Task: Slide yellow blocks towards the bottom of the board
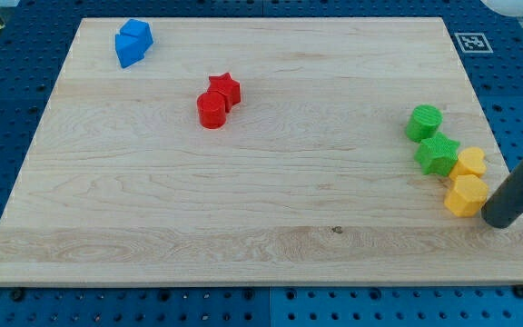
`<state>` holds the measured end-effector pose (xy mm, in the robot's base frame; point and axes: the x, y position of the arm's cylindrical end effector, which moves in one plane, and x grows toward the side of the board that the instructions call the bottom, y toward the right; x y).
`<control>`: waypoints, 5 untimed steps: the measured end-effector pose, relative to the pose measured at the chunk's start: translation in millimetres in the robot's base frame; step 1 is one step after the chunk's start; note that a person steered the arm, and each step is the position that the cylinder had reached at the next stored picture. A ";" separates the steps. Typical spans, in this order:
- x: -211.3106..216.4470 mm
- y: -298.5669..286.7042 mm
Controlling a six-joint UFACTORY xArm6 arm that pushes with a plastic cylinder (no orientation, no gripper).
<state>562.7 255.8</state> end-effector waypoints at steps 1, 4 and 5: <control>2.2 -8.3; -59.9 49.9; -133.8 34.8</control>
<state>428.9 290.6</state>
